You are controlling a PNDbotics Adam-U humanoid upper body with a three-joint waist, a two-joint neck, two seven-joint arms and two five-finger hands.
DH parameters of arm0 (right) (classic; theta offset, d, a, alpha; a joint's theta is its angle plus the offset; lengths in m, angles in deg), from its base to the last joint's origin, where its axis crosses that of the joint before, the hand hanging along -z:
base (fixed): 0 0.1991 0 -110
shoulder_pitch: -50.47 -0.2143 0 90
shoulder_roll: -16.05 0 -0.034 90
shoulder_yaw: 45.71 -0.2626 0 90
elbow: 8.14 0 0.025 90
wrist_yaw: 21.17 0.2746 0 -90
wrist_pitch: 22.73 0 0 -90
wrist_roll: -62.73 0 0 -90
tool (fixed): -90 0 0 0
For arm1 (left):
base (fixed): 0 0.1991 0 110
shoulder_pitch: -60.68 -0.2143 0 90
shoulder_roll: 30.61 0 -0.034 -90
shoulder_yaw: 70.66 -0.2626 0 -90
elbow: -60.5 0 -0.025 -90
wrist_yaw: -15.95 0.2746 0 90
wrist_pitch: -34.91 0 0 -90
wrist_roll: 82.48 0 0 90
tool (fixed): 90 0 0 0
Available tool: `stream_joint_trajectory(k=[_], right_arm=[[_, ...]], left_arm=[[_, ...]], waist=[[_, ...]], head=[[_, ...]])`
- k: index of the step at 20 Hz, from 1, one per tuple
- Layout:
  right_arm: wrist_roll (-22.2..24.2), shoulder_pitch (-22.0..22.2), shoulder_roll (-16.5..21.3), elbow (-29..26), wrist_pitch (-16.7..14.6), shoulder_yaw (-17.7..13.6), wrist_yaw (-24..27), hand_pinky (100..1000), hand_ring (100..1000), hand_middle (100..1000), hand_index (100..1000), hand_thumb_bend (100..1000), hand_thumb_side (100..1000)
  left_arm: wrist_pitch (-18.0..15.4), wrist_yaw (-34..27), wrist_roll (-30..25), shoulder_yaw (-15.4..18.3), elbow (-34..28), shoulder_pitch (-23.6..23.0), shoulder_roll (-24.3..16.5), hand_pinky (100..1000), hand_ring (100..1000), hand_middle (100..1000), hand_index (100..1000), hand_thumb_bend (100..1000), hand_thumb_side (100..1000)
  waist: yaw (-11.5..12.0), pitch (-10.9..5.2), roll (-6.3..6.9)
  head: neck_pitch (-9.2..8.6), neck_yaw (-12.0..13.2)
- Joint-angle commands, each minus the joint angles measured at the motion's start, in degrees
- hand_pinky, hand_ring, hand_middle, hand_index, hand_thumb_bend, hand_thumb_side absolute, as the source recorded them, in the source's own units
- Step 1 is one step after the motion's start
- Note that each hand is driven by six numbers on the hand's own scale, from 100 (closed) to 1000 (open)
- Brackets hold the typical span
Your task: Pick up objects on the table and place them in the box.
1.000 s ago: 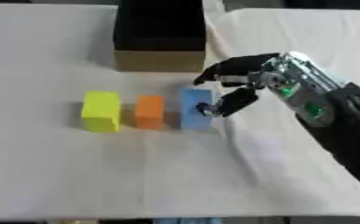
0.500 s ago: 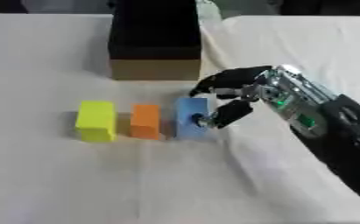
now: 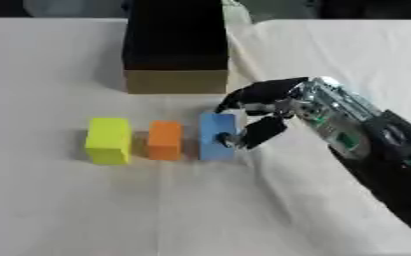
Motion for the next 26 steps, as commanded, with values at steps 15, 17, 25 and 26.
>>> stream_joint_trajectory(k=[15, 17, 25, 26], right_arm=[[-2.8, -2.5, 2.6, 0.1, 2.8, -2.4, 4.7, 975, 967, 907, 1000, 100, 956], [-2.9, -2.5, 2.8, 0.0, 2.9, -2.5, 5.3, 975, 967, 906, 1000, 100, 957], [-2.7, -1.9, 2.8, 0.1, 3.1, -2.0, 6.1, 975, 970, 904, 1000, 100, 977], [-2.4, -1.8, 2.6, 0.2, 3.1, -1.8, 6.3, 976, 970, 905, 1000, 105, 981]], left_arm=[[0.4, 0.8, -1.1, 0.3, -0.8, 0.2, -1.4, 712, 575, 630, 787, 132, 932], [0.4, 0.9, -1.3, 0.3, -0.8, 0.2, -1.4, 712, 575, 630, 787, 132, 933], [0.5, 1.0, -1.8, 0.3, -0.8, 0.1, -1.4, 712, 575, 631, 787, 131, 932], [0.5, 1.0, -1.9, 0.3, -0.8, 0.1, -1.4, 712, 575, 631, 787, 131, 932]], waist=[[-1.3, -1.47, -0.19], [-1.4, -1.52, -0.24], [-1.5, -1.74, -0.30], [-1.4, -1.74, -0.27]], head=[[0.97, 1.0], [1.18, 1.1], [1.38, 1.1], [1.32, 1.0]])
